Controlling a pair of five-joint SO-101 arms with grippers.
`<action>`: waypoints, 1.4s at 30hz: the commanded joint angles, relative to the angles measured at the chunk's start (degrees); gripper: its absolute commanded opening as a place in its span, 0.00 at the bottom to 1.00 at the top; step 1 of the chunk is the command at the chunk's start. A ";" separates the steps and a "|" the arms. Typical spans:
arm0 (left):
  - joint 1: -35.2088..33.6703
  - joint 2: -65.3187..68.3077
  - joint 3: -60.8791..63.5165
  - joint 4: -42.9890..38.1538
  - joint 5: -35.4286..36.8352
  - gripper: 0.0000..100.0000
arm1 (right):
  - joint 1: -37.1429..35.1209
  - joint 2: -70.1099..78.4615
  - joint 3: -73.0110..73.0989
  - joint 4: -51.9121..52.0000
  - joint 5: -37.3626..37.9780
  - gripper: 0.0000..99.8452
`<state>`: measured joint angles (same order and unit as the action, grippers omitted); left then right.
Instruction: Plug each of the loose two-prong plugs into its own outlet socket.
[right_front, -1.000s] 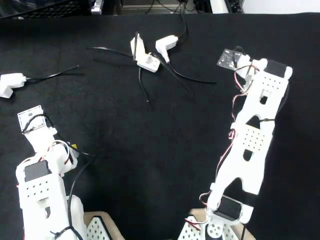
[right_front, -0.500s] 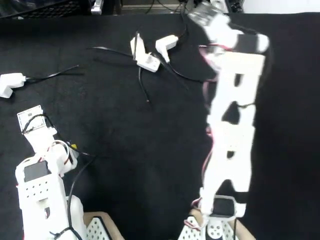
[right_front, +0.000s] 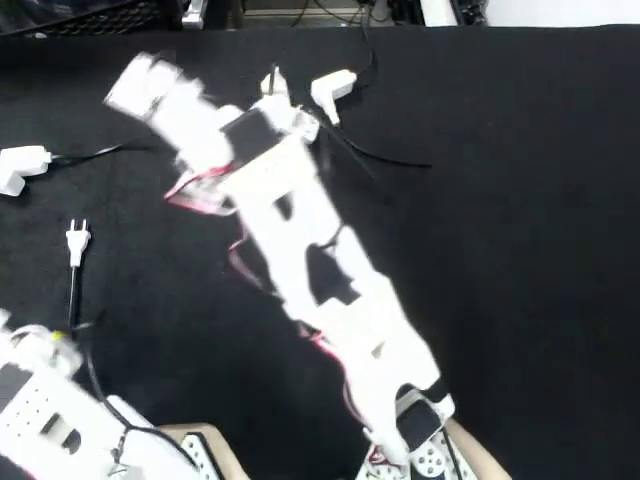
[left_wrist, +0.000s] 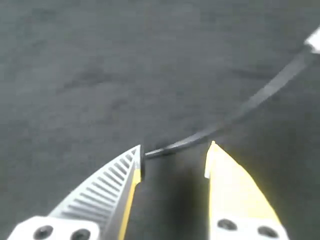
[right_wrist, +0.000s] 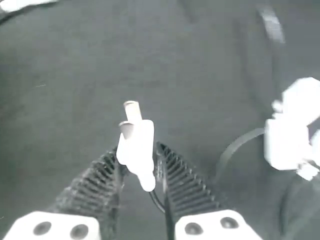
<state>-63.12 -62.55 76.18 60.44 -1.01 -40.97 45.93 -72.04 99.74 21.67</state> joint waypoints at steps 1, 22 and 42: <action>-16.75 -0.18 -2.42 0.97 -6.68 0.21 | -2.99 -0.57 5.41 1.14 -0.70 0.01; -24.75 -0.53 -0.66 1.05 -9.85 0.21 | -14.24 18.77 6.29 -2.37 -4.13 0.24; -23.87 -0.70 -0.04 0.88 -9.49 0.21 | 14.77 -13.58 -8.57 1.49 -2.64 0.43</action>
<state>-88.18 -62.55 76.53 61.23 -10.86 -35.69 40.92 -81.27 99.82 21.41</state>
